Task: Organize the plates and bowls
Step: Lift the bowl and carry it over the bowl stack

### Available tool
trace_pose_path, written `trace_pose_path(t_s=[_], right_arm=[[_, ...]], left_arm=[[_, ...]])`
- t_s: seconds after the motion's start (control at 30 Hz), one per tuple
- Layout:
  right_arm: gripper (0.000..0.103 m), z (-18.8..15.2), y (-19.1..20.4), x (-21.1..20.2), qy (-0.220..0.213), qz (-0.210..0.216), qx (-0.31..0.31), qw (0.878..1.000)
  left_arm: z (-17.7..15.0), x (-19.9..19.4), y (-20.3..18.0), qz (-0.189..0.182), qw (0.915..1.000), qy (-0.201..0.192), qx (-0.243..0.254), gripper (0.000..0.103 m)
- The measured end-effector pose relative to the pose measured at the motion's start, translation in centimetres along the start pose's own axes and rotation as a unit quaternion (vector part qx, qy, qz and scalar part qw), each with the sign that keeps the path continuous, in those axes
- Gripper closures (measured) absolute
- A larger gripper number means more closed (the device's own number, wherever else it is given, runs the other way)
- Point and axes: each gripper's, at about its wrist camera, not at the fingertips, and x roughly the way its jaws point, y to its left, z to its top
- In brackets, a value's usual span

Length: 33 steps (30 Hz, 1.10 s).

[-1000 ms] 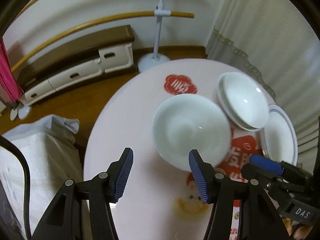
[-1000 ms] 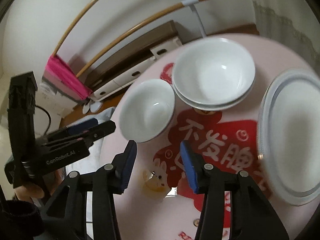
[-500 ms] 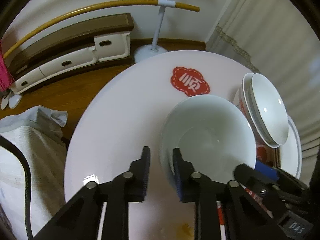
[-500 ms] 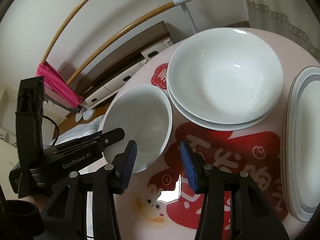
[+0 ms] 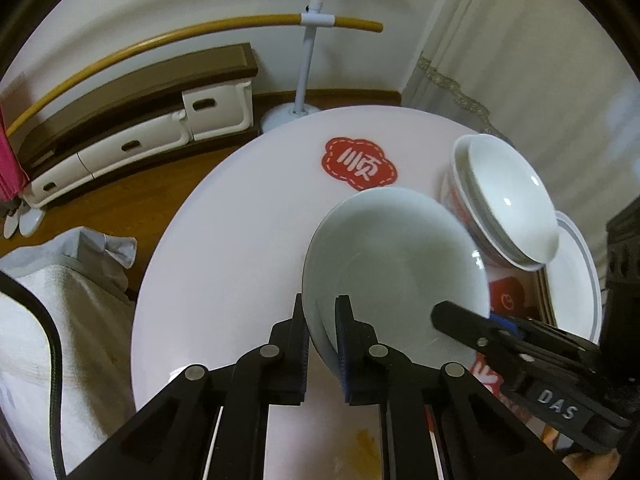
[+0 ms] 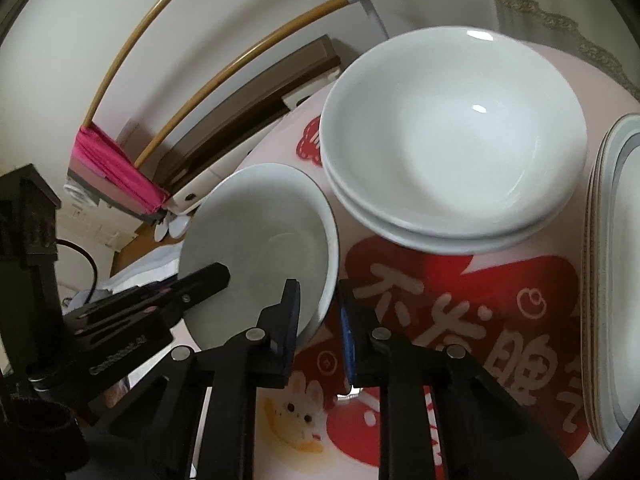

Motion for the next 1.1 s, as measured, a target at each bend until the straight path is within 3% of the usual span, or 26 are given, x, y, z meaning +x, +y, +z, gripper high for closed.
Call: trace_pose_path(t_s=[0.2,0.6,0.8,1.1], right_arm=[[0.085,-0.8,0.7,-1.6,-0.011,0.012,-0.028,0.999],[0.085,-0.7,0.4,-10.0,-0.065,0.056,-0.054,0.995],[0.085,1.4,-1.3,-13.4,-0.100,0.039,-0.060,0.992],[0.085,3.8,-5.5,-13.4,-0.109,0.001,-0.036,0.993]], left_arm=[[-1.6,-3.4,-1.9,0.015,0.9995,-0.027,0.005,0.095],[-1.9,-9.1,-7.1,0.007,0.9951,-0.097,0.021,0.095],[-0.3,-8.6,-10.8,-0.008,0.9927,-0.115,0.035,0.094],[2.7,-3.6,-13.5,-0.027,0.9949,-0.092,0.032,0.094]])
